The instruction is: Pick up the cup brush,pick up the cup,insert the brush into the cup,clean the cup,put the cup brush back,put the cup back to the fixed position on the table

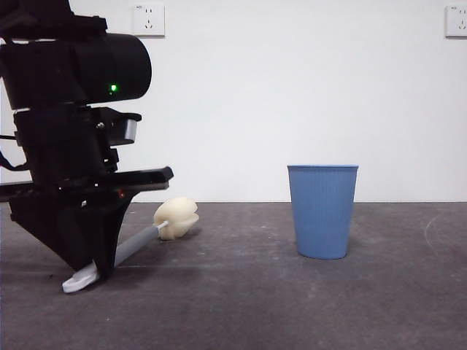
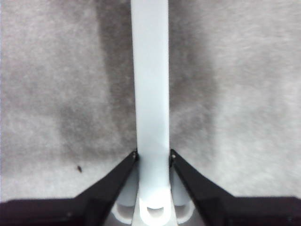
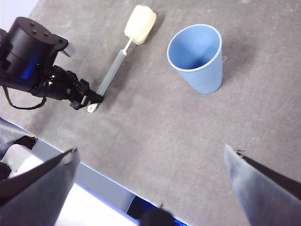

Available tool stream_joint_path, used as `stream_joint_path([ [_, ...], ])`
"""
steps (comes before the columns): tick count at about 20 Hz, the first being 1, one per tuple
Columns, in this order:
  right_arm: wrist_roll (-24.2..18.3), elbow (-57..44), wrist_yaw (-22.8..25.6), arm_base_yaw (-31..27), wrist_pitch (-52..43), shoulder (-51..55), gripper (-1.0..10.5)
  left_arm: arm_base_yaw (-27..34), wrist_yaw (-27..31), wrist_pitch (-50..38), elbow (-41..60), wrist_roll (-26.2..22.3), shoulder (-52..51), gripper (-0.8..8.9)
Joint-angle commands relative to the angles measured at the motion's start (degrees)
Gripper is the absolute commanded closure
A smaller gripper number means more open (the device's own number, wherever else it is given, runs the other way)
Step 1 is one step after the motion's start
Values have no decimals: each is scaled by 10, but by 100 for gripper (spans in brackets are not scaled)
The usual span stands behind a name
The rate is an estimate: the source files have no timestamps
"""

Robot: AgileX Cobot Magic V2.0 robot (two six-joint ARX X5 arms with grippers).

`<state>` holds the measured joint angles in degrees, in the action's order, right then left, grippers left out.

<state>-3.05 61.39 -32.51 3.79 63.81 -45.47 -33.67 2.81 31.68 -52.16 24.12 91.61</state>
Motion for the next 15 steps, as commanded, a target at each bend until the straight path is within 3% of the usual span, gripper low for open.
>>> stream_joint_path([
  [1,8,0,-2,1,-3,-3,351,-3,-2,1,3,-3,-19,822],
  [5,7,0,-2,1,-3,-12,352,-3,-3,9,3,-5,-43,822],
  [9,5,-18,-7,6,-35,-21,352,-3,-17,18,3,-40,-80,822],
  [12,38,-96,-48,15,-112,-21,351,-3,-20,31,3,-66,-128,822],
  [15,62,-195,-46,17,-230,-21,351,-3,-35,43,3,-79,-189,822],
])
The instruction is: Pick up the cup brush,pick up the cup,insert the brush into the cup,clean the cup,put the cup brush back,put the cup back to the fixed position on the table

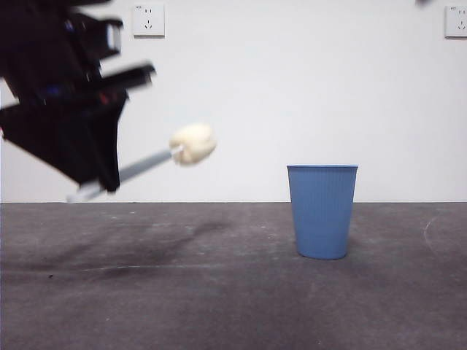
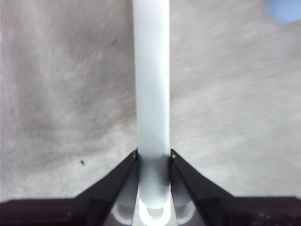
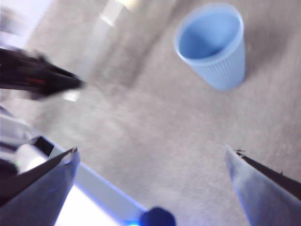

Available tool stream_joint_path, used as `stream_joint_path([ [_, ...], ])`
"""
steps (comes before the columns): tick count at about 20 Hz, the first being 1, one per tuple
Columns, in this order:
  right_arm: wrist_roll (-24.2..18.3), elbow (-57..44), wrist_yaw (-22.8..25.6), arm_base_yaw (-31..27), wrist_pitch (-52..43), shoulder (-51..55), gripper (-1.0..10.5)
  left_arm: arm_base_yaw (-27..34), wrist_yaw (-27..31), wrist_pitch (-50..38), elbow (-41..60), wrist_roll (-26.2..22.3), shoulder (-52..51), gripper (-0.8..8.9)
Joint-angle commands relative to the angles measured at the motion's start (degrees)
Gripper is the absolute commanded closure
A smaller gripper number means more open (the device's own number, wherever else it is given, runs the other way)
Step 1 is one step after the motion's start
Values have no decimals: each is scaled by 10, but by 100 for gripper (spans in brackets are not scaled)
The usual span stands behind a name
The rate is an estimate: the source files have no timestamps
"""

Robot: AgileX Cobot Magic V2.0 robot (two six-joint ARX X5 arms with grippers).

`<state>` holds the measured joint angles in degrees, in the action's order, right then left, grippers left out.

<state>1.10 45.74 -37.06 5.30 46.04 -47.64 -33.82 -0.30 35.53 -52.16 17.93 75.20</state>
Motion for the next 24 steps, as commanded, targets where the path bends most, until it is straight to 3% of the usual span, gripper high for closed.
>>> stream_joint_path([
  [1,23,-64,3,2,-94,0,351,-2,-4,10,3,-17,-45,822],
  [3,26,-108,33,8,-167,0,351,-2,-3,24,3,-25,-80,822],
  [5,52,-146,42,17,-235,-6,351,-2,-1,38,3,-33,-109,822],
  [7,75,-173,83,28,-287,-26,352,-2,-1,45,3,-39,-125,822],
  [15,23,-202,119,79,-480,-195,384,-2,-1,50,3,-48,-129,822],
  [24,5,-202,151,118,-726,-378,380,-2,-1,50,3,-60,-129,822],
])
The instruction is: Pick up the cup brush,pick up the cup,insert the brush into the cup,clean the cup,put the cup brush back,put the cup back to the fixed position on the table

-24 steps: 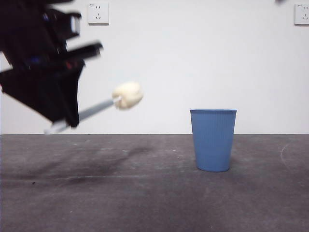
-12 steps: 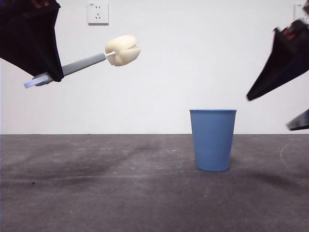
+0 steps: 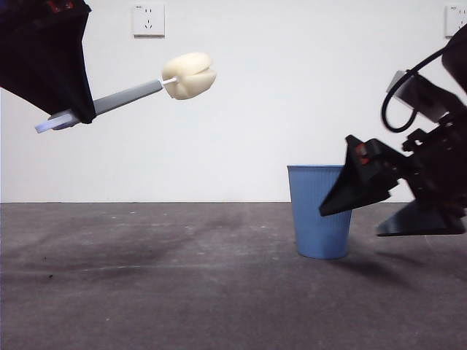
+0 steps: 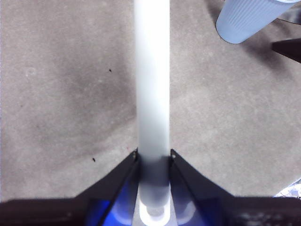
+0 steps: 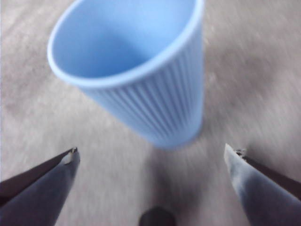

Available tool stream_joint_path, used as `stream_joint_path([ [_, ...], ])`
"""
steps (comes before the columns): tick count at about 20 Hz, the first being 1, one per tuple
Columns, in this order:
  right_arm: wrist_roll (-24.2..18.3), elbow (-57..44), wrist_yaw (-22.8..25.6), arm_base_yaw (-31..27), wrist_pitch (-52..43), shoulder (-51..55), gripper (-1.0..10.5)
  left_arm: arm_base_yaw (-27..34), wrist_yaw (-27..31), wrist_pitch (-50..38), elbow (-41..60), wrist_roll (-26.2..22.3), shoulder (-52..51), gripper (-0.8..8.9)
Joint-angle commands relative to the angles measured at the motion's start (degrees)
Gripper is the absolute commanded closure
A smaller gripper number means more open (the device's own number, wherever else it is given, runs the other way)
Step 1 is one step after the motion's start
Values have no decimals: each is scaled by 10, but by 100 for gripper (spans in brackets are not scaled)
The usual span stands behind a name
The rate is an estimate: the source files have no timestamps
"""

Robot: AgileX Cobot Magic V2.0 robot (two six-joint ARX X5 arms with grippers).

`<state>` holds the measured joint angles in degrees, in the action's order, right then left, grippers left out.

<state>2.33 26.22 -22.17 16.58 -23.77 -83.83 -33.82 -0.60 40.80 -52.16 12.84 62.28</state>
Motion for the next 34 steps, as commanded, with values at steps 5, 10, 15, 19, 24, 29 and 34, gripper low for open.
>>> stream_joint_path([
  [5,-24,-7,17,23,-114,-83,380,-2,2,-5,3,-9,0,822],
  [10,-22,-6,31,27,-217,-142,380,-2,2,-5,3,-9,0,822],
  [15,-17,7,31,32,-263,-195,380,-2,2,-6,3,-9,0,822],
  [19,-2,28,43,42,-285,-215,382,-2,2,-7,3,-9,0,822],
  [24,4,34,76,46,-285,-216,607,-2,4,-7,3,-9,0,822],
  [29,6,34,75,50,-285,-216,918,-2,5,-7,3,-13,0,822],
  [34,10,34,73,53,-282,-215,959,-2,5,-1,3,-32,0,822],
])
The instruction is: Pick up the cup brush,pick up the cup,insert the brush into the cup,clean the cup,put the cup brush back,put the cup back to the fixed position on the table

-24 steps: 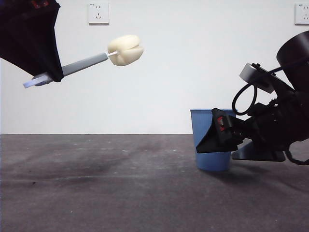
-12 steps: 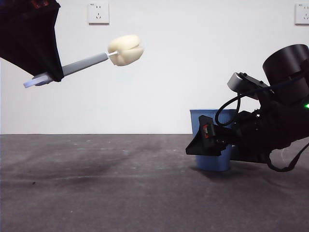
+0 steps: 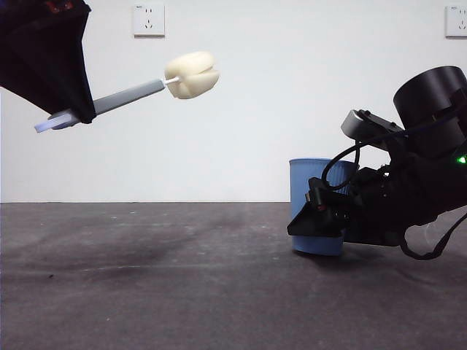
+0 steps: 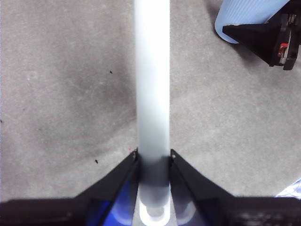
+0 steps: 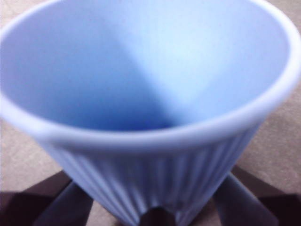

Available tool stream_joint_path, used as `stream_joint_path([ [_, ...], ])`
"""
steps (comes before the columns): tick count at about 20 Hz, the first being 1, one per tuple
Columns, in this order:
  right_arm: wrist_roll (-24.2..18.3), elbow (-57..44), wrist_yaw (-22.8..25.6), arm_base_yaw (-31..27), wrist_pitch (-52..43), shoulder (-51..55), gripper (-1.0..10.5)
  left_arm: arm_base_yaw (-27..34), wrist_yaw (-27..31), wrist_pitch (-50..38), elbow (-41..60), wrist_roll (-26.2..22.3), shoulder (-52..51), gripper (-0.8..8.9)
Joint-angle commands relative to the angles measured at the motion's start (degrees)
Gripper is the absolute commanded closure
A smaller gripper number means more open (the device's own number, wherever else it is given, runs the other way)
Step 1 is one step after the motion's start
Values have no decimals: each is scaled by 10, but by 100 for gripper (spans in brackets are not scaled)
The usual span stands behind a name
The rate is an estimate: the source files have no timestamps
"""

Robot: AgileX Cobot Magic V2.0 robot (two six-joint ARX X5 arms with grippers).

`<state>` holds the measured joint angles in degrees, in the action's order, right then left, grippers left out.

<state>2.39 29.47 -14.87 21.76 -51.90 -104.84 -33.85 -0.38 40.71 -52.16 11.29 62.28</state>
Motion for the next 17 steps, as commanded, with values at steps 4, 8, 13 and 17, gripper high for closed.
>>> stream_joint_path([
  [4,0,2,2,6,126,72,959,-1,3,36,3,-82,0,822],
  [8,-57,30,17,12,344,209,959,0,1,52,3,-156,0,822],
  [13,-171,141,94,27,670,296,959,2,0,72,3,-229,0,822],
  [17,-262,217,200,44,829,296,959,2,2,101,3,-266,0,822],
])
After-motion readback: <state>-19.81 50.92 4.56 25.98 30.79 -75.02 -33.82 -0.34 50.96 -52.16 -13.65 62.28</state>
